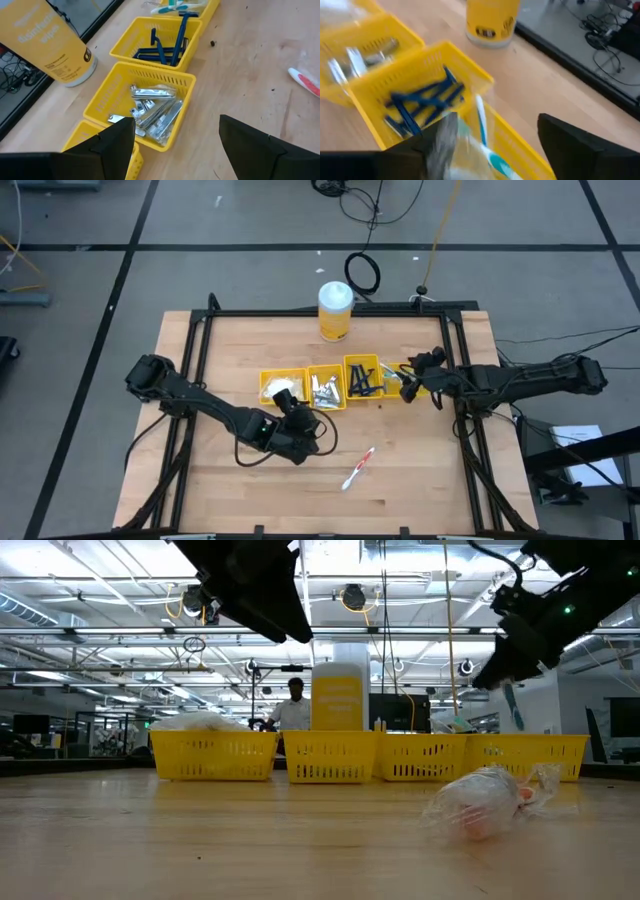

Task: Pick & Place Travel size toiletries
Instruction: Put the light blue toothbrush into the right yellow bin, then put the red toothbrush into the right yellow bin

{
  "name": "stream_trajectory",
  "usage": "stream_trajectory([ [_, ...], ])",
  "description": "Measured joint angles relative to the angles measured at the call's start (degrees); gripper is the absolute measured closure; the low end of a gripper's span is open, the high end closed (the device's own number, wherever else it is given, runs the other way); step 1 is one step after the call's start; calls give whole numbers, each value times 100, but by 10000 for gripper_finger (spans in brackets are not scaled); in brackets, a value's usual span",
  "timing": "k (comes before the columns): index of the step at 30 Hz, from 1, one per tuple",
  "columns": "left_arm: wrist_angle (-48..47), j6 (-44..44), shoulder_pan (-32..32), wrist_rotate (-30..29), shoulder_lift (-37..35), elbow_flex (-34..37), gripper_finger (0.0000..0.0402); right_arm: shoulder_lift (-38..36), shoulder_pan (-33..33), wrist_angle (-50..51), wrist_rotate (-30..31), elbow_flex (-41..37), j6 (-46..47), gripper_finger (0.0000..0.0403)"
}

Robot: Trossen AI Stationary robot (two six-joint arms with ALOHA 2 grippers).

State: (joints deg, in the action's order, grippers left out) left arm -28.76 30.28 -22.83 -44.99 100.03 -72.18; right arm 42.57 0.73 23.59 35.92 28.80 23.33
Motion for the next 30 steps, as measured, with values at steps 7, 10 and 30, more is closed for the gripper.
stream_trajectory([
  [7,-1,2,0,7,0,2,127,-174,0,-1346,-8,0,-29,115],
  [10,2,20,0,7,0,2,124,-210,0,-2010,-117,7,-56,118],
  [30,1162,428,-1,2424,1035,-518,128,281,382,-4632,-4369,2,-964,124],
])
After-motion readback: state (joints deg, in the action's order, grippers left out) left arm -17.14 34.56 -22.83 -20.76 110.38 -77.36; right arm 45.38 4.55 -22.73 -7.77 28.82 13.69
